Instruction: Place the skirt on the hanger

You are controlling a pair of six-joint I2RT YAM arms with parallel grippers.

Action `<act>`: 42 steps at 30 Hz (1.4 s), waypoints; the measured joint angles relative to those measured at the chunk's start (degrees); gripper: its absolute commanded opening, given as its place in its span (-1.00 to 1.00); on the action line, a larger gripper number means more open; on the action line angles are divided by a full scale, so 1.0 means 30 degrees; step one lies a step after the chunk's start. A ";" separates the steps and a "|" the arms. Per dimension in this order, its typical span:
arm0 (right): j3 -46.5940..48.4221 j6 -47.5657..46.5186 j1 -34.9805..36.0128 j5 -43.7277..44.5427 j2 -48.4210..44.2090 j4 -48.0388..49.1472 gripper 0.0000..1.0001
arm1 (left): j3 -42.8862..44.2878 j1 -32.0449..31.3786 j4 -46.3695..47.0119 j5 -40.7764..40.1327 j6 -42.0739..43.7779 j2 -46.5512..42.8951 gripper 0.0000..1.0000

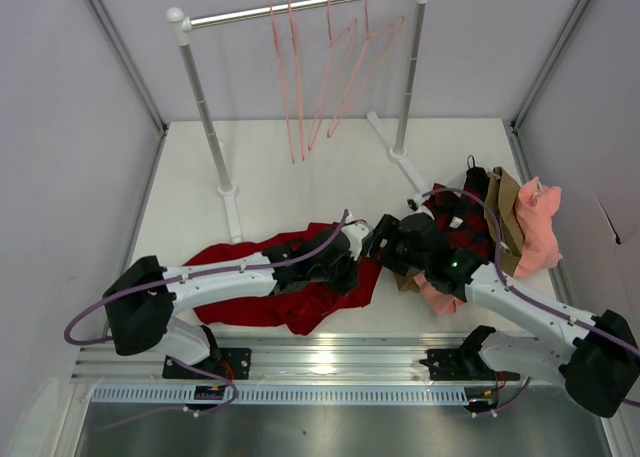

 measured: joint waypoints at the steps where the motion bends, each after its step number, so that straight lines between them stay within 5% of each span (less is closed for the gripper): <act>1: 0.0000 -0.0015 0.0102 0.0109 0.0321 0.0022 0.37 | -0.0080 0.0000 0.0022 0.0015 -0.0007 -0.0051 -0.96; 3: 0.0000 -0.0168 0.0335 0.0204 0.0911 0.0248 0.12 | -0.0219 -0.0007 0.0058 0.0036 -0.0015 -0.0211 -0.94; 4: 0.0007 -0.0262 0.0466 0.0226 0.1202 0.0401 -0.28 | -0.0284 -0.0015 0.0102 0.0073 -0.0015 -0.0291 -0.92; 7: 0.0036 -0.0386 0.0831 0.0342 0.1734 0.0561 -0.74 | -0.0466 -0.0015 0.0226 0.0080 -0.0080 -0.0568 -0.66; 10: 0.0087 -0.0561 0.0918 0.0641 0.1785 0.0525 -0.89 | -0.0576 -0.0015 0.0073 0.0022 -0.0219 -0.0976 0.07; 13: 0.0087 -0.0925 0.0816 0.0685 0.1559 0.0430 -0.90 | -0.0627 0.0240 -0.0204 -0.0153 -0.0226 -0.1938 0.57; 17: -0.0211 -0.1734 -0.0226 -0.0583 0.0546 0.0641 -0.91 | -0.1399 0.1654 -0.0605 -0.0029 -0.0153 -0.4459 0.80; 20: -0.0940 -0.2331 -0.1537 -0.2171 -0.0284 0.1115 -0.91 | -0.2302 0.3315 -0.0663 0.0073 -0.0138 -0.6819 0.81; 23: -0.1428 -0.2871 -0.2382 -0.3424 -0.0401 0.1632 -0.90 | -0.2725 0.3956 -0.0474 0.0335 -0.0219 -0.7883 0.60; 28: -0.2040 -0.3840 -0.2550 -0.5595 -0.0408 0.3133 -0.88 | -0.2805 0.3971 0.0226 0.1107 -0.0546 -0.6579 0.19; 42: -0.2047 -0.3723 -0.3985 -0.7745 0.0590 0.4758 -0.94 | -0.3716 0.2171 0.3541 0.3759 -0.1661 -0.5297 -0.17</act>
